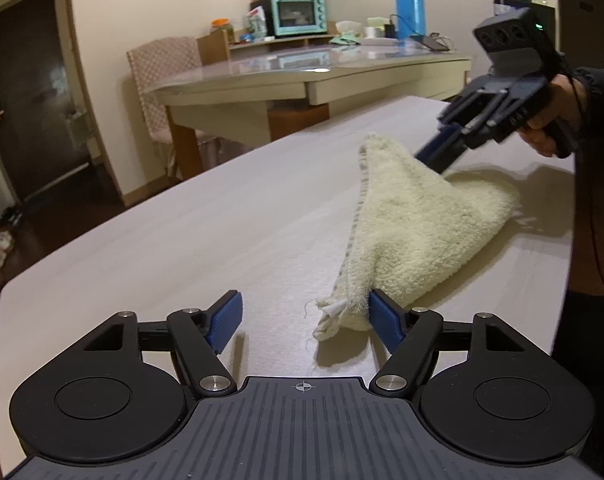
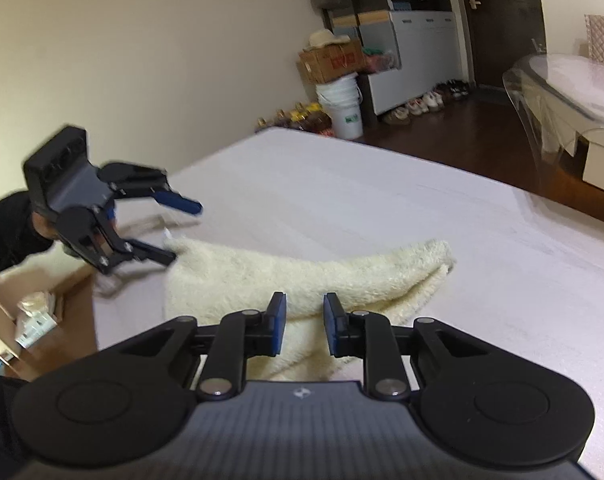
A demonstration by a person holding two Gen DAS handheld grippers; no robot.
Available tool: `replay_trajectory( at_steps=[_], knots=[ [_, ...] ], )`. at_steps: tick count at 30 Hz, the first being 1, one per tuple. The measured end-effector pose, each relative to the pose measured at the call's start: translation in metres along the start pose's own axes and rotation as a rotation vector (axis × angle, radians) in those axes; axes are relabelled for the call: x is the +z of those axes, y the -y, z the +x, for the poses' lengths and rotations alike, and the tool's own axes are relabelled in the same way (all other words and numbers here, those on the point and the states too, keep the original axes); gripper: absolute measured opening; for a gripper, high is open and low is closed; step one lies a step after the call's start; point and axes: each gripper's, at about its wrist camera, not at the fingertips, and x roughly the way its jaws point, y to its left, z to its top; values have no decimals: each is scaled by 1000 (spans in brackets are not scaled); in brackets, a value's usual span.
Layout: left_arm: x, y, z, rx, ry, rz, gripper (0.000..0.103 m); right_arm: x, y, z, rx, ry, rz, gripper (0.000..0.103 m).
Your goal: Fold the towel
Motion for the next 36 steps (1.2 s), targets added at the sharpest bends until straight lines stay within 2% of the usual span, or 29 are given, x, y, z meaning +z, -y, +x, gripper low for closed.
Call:
replay_trajectory(
  at_steps=[4, 6, 7, 8, 10, 15, 17, 20, 24, 27, 30, 33, 36],
  knots=[
    [3, -7, 4, 18, -4, 3, 79, -10, -9, -5, -50, -43, -26, 22],
    [4, -9, 6, 18, -4, 13, 79, -12, -12, -10, -68, -22, -23, 22],
    [5, -9, 6, 16, -5, 14, 80, -12, -11, -14, -80, -3, -15, 25],
    [6, -11, 7, 13, -8, 16, 80, -10, -8, -17, -99, 22, 3, 32],
    [8, -13, 9, 13, -11, 23, 80, -8, -5, -16, -121, 35, 13, 37],
    [11, -17, 13, 17, -19, 40, 81, -1, 7, -8, -190, 86, 66, 37],
    [13, -18, 14, 16, -24, 46, 81, 2, 9, -2, -267, 56, 32, 37],
    [14, -18, 15, 17, -27, 56, 81, 1, 7, 2, -331, 13, -22, 41],
    [15, -22, 19, 20, -28, 63, 83, 3, 1, -9, -316, 60, -14, 41],
    [15, -26, 22, 26, -27, 61, 84, 7, -6, -14, -271, 90, -31, 44],
    [18, -31, 27, 34, -25, 62, 85, 4, -18, -2, -246, 48, -96, 43],
    [21, -36, 34, 45, -25, 72, 85, -7, -30, 6, -260, -20, -147, 42],
    [26, -41, 42, 50, -22, 84, 85, -18, -40, -2, -266, -49, -139, 42]
  ],
)
